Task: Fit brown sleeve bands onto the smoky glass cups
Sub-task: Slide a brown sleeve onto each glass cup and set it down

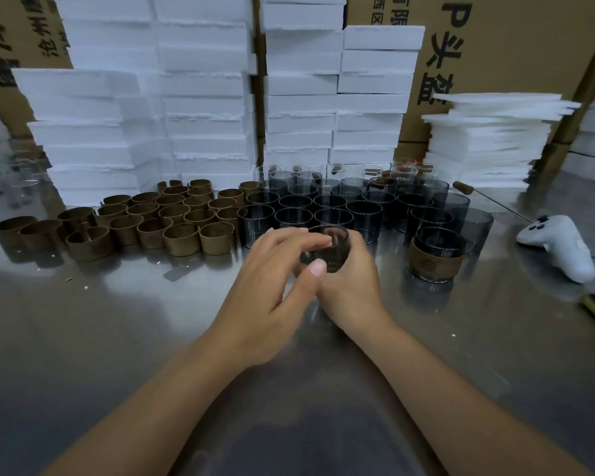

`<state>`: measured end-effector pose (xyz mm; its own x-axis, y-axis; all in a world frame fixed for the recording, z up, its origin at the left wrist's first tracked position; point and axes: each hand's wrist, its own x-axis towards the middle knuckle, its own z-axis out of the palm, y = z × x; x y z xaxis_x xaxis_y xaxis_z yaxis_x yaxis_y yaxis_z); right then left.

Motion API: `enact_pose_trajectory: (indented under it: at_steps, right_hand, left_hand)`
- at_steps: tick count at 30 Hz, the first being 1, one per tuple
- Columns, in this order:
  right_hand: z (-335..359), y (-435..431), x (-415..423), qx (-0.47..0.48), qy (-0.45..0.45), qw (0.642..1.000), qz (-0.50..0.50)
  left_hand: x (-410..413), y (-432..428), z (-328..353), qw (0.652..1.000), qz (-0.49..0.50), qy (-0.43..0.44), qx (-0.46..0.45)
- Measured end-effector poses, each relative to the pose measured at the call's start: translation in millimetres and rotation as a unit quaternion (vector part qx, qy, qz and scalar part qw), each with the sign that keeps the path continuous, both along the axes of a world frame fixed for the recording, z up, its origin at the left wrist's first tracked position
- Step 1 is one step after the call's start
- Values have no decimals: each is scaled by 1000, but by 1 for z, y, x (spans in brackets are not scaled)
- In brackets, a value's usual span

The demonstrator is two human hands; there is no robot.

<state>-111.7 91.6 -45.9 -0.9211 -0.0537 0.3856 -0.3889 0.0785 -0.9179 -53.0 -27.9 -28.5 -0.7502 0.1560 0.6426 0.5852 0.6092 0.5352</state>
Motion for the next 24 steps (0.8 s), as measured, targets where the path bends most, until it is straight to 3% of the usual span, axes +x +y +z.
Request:
enact_pose_trajectory:
  at_steps: [9,15,17,24]
  right_hand:
    - [4,0,5,10,21,999,-35]
    - [7,-3,10,1,36,999,-8]
    - [7,-5,12,-1,53,999,10]
    - [3,-11,17,45,36,997,41]
  left_hand:
    - [-8,-13,-4,997,34,-67,19]
    - [-11,-10,-1,964,-24,-179,194]
    - [-11,-8,0,954,-50,-203,214]
    - [-14,-10,0,941,-76,-187,273]
